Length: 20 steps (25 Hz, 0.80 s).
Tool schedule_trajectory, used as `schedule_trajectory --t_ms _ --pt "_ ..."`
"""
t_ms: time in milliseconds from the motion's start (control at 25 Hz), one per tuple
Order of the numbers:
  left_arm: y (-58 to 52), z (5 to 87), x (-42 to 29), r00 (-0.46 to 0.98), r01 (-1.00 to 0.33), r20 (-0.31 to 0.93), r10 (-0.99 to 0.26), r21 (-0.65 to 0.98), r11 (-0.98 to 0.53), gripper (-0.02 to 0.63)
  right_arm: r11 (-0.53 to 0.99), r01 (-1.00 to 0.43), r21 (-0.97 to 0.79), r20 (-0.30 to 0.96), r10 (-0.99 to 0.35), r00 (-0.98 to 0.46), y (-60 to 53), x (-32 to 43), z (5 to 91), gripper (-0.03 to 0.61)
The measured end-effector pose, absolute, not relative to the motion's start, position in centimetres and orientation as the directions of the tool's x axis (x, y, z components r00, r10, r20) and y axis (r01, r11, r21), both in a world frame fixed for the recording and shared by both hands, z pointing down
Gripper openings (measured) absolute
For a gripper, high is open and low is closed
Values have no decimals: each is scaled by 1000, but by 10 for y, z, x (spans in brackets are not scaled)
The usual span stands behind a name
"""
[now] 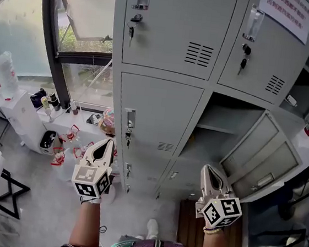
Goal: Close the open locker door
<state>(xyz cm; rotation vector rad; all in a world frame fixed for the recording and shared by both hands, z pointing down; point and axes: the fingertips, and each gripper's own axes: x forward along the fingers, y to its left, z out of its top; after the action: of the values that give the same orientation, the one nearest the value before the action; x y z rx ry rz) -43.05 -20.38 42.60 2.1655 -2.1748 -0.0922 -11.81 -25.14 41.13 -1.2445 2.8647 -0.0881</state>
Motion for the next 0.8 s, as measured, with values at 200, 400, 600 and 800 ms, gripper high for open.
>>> schedule_trajectory --t_ms 200,400,600,800 --pt "-189 433 -406 84 -987 0 -996 140 -84 23 643 -765 -52 17 -765 -644 -230 -98 414 5" --pt "-180 426 -375 153 -981 -15 -988 119 -153 23 614 -788 -45 8 -789 -614 -214 -78 409 5" --pt "-175 414 -337 222 -969 -32 -974 107 -225 23 590 -807 -40 -16 -808 -589 -207 -54 399 5" --pt "-177 408 -300 259 -959 -40 -965 107 -262 23 593 -805 -31 -41 -805 -592 -200 -31 388 5"
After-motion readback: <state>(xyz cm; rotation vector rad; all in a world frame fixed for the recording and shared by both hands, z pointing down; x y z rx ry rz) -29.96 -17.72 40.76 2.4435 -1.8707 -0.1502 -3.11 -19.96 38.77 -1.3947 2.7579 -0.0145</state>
